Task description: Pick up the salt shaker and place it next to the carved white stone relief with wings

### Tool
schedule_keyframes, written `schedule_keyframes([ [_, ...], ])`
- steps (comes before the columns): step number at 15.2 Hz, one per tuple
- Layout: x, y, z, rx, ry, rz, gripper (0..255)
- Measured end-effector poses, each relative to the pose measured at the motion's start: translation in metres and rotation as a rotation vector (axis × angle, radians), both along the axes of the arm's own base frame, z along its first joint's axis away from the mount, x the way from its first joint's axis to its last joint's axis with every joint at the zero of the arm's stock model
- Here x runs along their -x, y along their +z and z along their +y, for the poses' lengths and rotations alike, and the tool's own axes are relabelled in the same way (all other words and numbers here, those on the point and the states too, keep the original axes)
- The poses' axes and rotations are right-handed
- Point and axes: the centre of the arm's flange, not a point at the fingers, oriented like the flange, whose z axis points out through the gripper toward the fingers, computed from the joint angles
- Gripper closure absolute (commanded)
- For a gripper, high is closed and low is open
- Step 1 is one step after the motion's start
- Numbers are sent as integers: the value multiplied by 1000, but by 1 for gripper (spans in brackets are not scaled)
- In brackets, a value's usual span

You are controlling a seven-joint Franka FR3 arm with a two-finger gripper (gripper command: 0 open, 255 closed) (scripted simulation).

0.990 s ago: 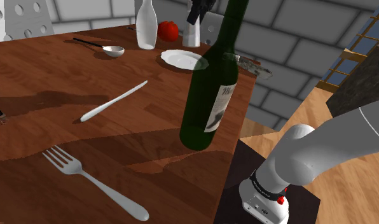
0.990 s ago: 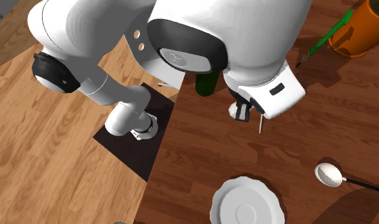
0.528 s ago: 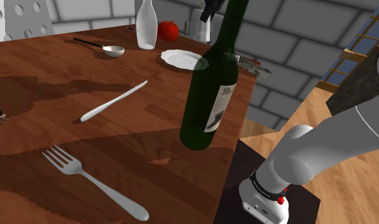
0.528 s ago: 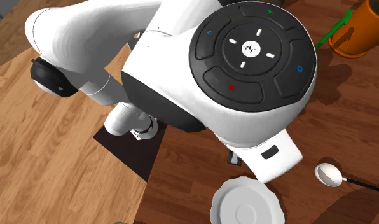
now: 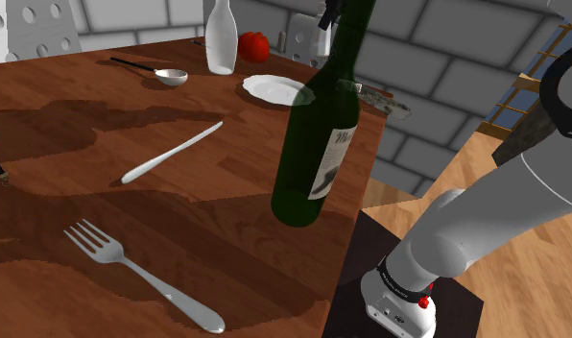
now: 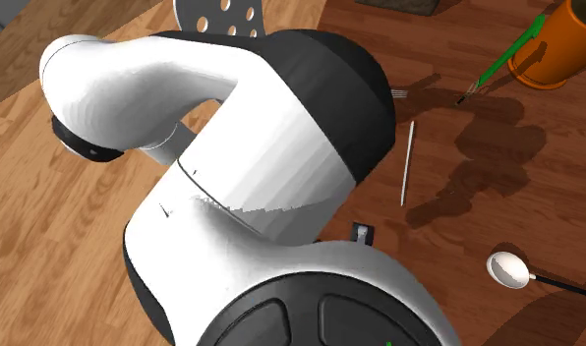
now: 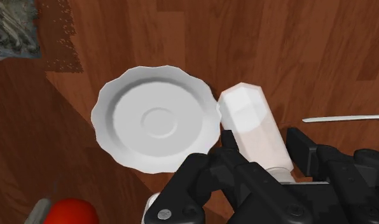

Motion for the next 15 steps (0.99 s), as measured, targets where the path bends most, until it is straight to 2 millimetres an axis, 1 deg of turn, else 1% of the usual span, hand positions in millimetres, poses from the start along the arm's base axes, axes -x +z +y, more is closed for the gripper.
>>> schedule_keyframes([
  [2, -9, -2, -26, 0, -1, 0, 255],
  [5, -22, 3, -63, 0, 0, 0, 255],
  [6, -27, 1, -75, 0, -1, -1, 255],
  [7, -29, 3, -90, 0, -1, 0, 255],
  [8, -34, -1, -102, -1, -1, 0, 255],
  [9, -36, 0, -118, -1, -2, 0, 255],
  [11, -44, 0, -141, -1, -2, 0, 255],
  [12, -49, -1, -156, -2, -3, -1, 255],
  [13, -52, -2, -164, -1, -2, 0, 255],
  [15, -55, -11, -169, 0, 0, 1, 255],
])
